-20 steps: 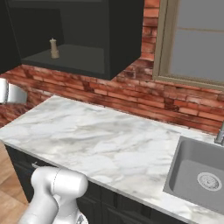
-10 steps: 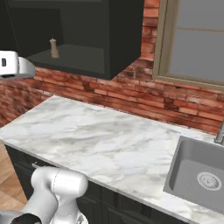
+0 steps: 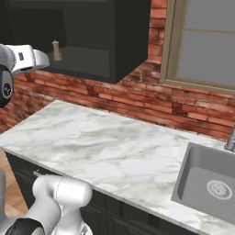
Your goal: Take 2 condiments from the cabinet and move them on the counter near the stove.Make sure the condiments are lined up with each other, next to each other.
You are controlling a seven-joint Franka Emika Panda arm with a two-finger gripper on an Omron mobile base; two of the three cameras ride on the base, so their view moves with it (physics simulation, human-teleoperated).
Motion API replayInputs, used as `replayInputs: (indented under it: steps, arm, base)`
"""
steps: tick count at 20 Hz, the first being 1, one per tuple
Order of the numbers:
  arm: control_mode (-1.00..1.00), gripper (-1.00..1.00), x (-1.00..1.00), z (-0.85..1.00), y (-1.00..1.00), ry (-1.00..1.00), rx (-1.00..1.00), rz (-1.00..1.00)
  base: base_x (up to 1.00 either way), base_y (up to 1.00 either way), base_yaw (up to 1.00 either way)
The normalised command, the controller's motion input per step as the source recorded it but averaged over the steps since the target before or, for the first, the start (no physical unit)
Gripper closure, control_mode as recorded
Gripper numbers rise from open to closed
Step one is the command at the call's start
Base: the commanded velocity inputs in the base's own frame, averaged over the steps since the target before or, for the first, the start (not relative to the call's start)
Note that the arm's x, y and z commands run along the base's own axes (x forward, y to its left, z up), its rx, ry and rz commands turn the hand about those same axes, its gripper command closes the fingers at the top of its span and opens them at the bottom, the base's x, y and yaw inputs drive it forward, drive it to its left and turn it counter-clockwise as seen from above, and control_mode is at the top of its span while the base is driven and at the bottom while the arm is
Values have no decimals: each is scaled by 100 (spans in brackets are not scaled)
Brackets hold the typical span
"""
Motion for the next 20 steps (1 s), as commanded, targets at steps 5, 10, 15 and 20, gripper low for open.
replayInputs:
  steps: [5,10,15,20]
  arm:
    - [-100,-100,58,0,9,1,4,0]
    - [-100,-100,63,0,15,7,8,0]
    - [-100,-100,62,0,16,2,5,0]
    - [-100,-100,60,0,17,1,4,1]
  base:
    - [0,0,0]
    - [0,0,0]
    - [0,0,0]
    - [0,0,0]
